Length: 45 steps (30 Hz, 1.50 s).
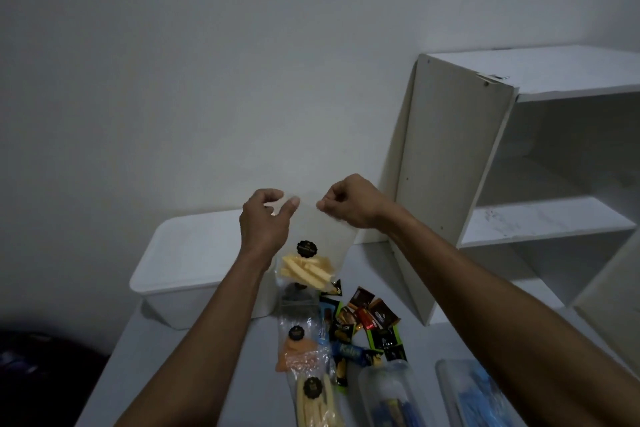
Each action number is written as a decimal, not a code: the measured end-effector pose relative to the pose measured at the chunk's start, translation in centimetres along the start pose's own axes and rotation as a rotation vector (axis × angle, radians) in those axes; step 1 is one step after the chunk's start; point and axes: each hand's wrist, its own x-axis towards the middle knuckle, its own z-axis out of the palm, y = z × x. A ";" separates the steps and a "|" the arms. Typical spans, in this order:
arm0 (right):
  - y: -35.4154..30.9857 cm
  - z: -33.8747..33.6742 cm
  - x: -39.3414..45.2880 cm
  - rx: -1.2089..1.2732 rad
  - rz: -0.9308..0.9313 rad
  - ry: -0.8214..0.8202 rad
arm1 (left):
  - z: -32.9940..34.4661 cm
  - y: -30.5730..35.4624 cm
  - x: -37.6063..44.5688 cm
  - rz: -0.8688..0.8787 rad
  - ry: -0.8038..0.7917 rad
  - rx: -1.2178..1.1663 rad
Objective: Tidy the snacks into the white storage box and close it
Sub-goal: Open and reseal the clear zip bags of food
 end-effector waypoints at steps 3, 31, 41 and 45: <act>0.5 1.9 -0.6 0.183 0.070 0.138 | 1.0 0.6 -0.9 -0.136 0.061 -0.012; 1.8 6.7 -4.1 0.322 0.173 0.152 | 2.2 -1.5 -2.6 -0.292 -0.039 -0.113; 1.9 0.4 -4.3 0.028 0.035 -0.064 | 0.5 -3.4 -1.5 0.011 -0.149 -0.064; 3.4 -0.1 -4.9 0.197 0.050 0.018 | 1.5 -3.2 -1.5 -0.107 -0.096 -0.269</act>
